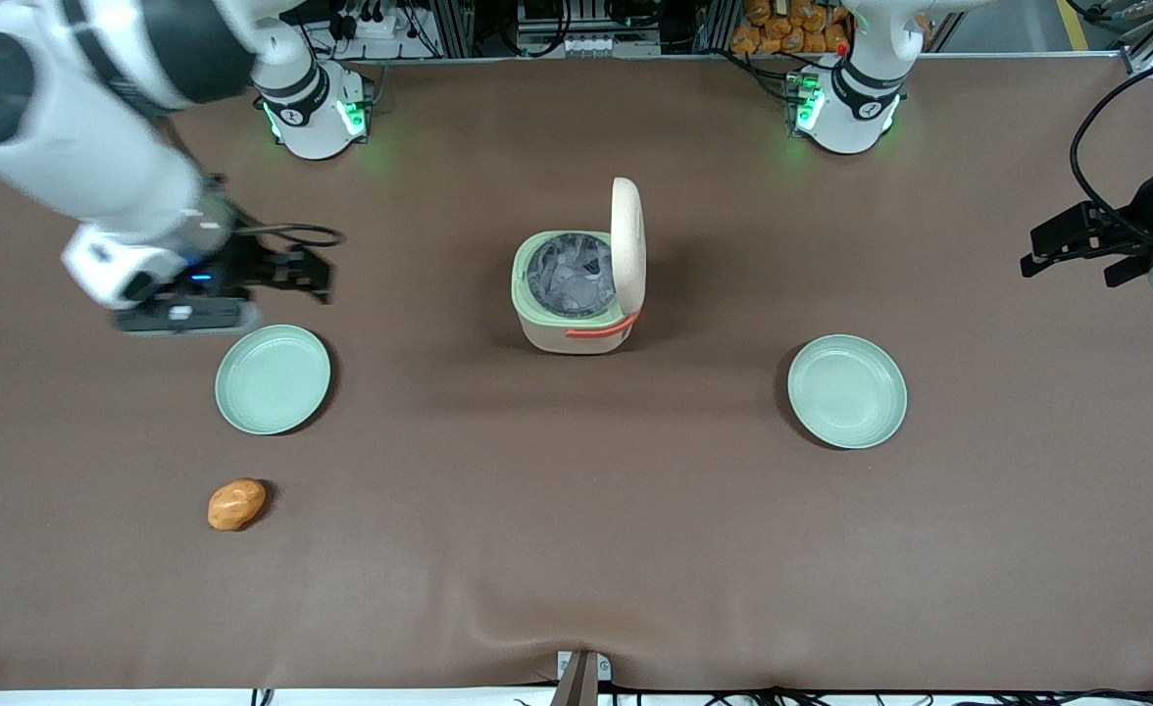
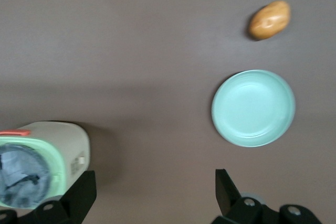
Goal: Press rice cooker button with right arm
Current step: 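Lift the right gripper off the cooker and withdraw it sideways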
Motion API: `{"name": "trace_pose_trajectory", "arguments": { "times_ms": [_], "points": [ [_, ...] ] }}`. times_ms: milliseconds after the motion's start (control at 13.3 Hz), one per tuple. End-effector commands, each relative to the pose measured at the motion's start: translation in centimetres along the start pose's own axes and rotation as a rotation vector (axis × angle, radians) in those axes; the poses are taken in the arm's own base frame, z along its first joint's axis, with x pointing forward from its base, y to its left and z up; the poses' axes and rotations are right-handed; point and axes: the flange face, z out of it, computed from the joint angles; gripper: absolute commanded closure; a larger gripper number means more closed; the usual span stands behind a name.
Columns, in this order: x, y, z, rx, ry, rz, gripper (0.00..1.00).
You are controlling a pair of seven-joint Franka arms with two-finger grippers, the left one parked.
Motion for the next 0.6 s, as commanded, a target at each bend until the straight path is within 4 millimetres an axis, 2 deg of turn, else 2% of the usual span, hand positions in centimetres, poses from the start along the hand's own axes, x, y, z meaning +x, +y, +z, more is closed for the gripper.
{"name": "trace_pose_trajectory", "arguments": {
  "times_ms": [0,300,450,525],
  "points": [
    [-0.8,5.2,-2.2,-0.003,0.007,-0.004,0.00],
    [-1.8,13.2,-4.7,0.004,0.005,0.019,0.00],
    [-2.7,15.2,-5.9,0.007,0.005,0.065,0.00],
    [-3.2,15.4,-6.1,0.004,-0.016,0.072,0.00]
  ]
}}
